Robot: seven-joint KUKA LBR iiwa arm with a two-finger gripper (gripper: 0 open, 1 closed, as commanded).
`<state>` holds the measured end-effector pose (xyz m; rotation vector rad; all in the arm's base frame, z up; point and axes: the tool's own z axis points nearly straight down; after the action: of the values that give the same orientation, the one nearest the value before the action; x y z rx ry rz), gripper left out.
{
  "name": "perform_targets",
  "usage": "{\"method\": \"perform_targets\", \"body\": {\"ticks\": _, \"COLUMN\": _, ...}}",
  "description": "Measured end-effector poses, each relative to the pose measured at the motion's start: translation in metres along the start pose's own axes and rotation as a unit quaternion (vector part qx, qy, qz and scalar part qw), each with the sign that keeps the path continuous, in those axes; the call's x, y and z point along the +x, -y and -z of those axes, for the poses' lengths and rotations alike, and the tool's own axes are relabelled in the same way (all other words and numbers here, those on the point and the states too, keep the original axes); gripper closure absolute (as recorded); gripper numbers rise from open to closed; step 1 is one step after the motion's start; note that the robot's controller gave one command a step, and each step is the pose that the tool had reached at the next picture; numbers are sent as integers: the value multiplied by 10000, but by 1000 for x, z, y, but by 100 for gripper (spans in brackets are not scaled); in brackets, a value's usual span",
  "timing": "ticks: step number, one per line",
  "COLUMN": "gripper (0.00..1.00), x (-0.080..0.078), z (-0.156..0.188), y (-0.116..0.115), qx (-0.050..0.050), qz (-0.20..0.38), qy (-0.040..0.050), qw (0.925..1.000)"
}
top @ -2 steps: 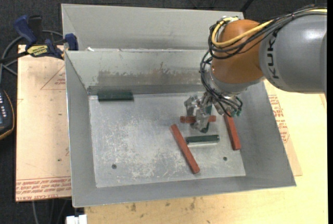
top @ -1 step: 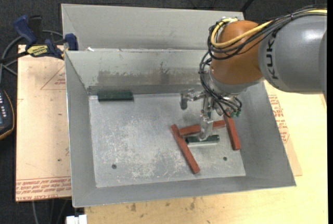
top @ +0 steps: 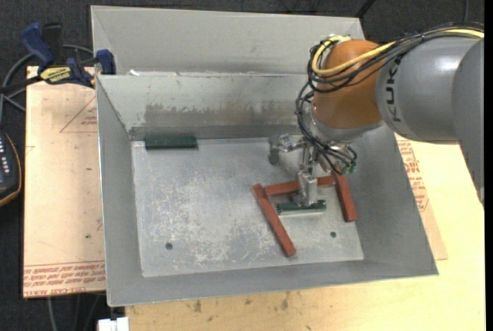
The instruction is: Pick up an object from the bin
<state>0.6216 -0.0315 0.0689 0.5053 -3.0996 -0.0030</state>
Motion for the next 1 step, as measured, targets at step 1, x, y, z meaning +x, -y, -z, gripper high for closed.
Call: {"method": "perform_targets", "body": {"ticks": 1, "gripper": 100, "x": -1, "z": 2, "y": 0, "qx": 10, "qz": 6, "qy": 24, "qw": 10000}}
